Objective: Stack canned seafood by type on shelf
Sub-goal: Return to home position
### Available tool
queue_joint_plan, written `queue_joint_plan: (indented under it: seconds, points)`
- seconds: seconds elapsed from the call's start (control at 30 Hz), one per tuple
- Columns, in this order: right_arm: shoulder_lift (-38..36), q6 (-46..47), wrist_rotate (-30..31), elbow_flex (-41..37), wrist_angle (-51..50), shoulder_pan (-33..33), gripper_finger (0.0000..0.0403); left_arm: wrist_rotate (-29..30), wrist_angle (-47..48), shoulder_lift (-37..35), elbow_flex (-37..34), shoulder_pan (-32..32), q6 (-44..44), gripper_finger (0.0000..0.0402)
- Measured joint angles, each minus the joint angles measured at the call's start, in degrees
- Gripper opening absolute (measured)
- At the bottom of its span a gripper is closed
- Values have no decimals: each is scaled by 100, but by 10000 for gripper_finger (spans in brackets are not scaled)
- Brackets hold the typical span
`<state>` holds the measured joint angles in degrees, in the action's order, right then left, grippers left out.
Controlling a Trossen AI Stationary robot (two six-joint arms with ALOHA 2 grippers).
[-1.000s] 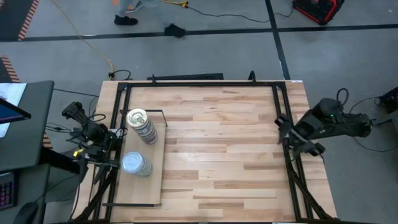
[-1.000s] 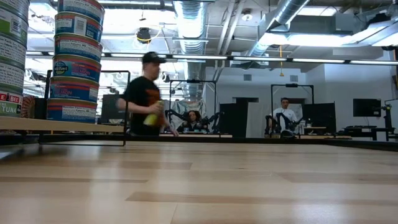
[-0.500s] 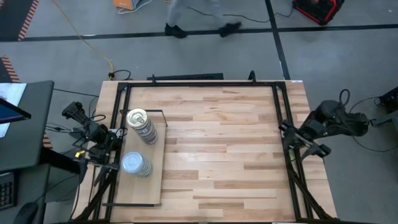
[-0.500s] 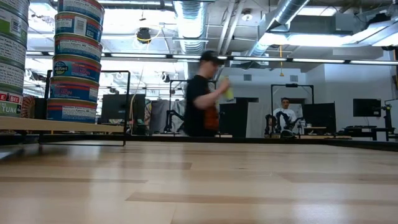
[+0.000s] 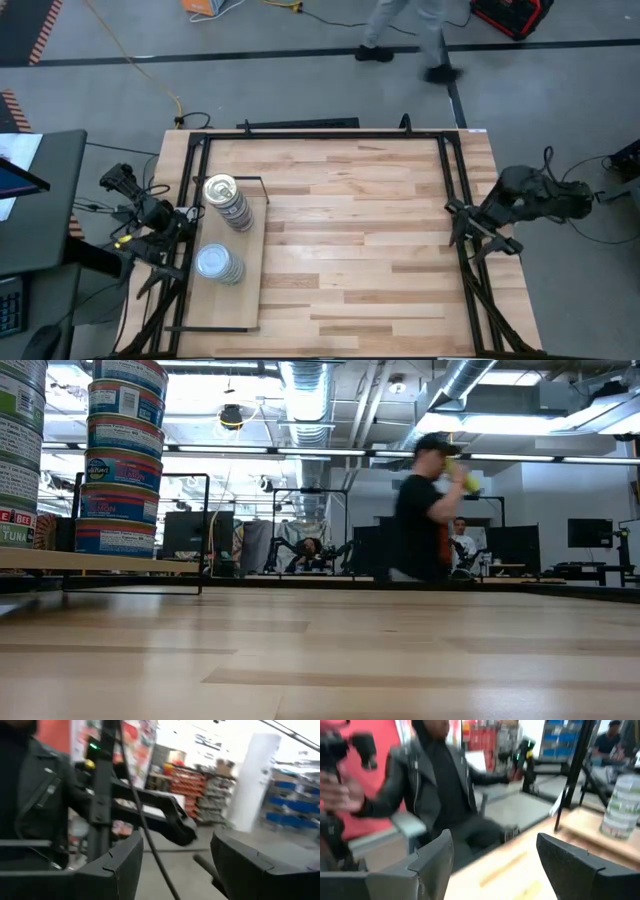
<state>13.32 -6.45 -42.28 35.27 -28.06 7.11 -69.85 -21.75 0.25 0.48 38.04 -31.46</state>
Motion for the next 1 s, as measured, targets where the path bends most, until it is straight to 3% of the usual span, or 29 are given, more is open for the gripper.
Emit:
queue_joint_plan:
  seconds: [0.17,0.47,0.83,1.0]
  points:
    - [0,-542,2,0,-609,0,311,-231,464,0,-1,-2,168,221]
    - [0,-362,2,-1,-622,0,311,146,1094,0,1,-2,277,221]
    - [0,-361,7,0,-622,0,311,177,1205,1,2,-2,364,221]
    - [-4,-512,-143,-159,137,0,311,191,1182,0,1,-1,387,221]
